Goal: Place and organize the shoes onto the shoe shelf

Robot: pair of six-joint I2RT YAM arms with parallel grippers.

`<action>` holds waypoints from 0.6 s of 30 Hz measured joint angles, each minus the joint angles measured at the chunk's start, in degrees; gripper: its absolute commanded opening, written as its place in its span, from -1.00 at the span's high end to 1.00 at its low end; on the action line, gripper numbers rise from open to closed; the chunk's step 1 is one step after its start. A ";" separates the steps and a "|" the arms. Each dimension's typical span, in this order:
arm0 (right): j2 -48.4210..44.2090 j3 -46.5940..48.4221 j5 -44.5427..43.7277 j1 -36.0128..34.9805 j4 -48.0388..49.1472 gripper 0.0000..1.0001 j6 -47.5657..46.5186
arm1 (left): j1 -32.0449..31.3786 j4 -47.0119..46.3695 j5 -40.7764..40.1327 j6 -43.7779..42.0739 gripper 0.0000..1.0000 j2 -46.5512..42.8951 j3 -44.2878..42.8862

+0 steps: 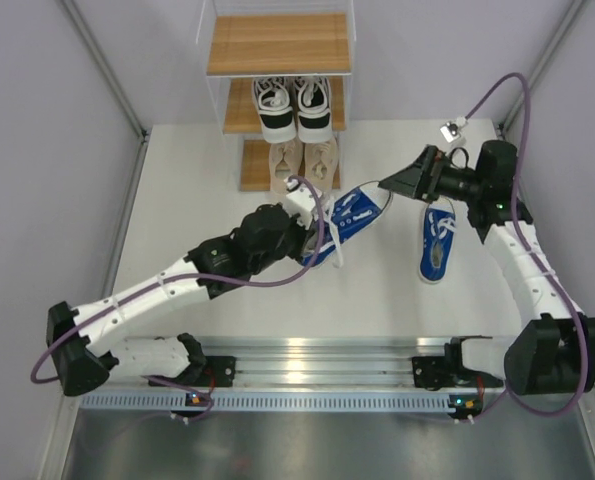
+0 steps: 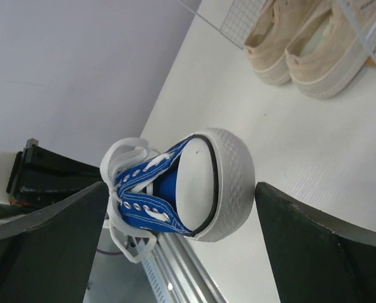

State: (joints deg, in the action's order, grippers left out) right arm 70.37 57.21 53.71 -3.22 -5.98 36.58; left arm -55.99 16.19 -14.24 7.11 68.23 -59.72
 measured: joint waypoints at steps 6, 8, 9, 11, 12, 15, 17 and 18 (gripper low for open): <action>-2.23 3.89 3.50 6.49 0.48 -0.99 -5.92 | 0.11 3.30 -5.09 0.24 1.00 -8.33 -0.66; -2.89 4.04 3.80 8.02 0.22 -0.99 -8.04 | 0.17 5.35 -7.58 -0.28 1.00 -8.85 -3.28; -3.06 4.04 3.85 8.41 -0.07 -0.99 -8.87 | 0.26 5.77 -8.55 -1.01 1.00 -8.68 -4.94; -3.19 4.04 3.80 9.07 -0.94 -0.99 -10.95 | 0.55 6.54 -10.21 -2.51 1.00 -8.15 -8.76; -3.21 4.02 3.76 9.18 -1.36 -0.99 -11.80 | 0.87 7.13 -10.97 -3.30 1.00 -7.54 -11.52; -3.28 3.96 3.41 9.33 -2.84 -0.99 -14.12 | 2.89 6.82 -11.76 -4.98 1.00 -5.55 -18.99; -3.28 3.93 3.10 9.42 -3.63 -0.99 -15.10 | 5.35 6.67 -11.06 -5.16 1.00 -3.91 -23.37; -3.28 3.91 3.02 9.46 -3.93 -0.99 -15.52 | 7.17 6.49 -10.29 -4.66 1.00 -2.82 -25.83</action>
State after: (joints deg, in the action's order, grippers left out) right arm 67.09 61.12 56.73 6.24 -9.91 21.06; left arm -48.82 22.68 -24.53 2.46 65.41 -85.56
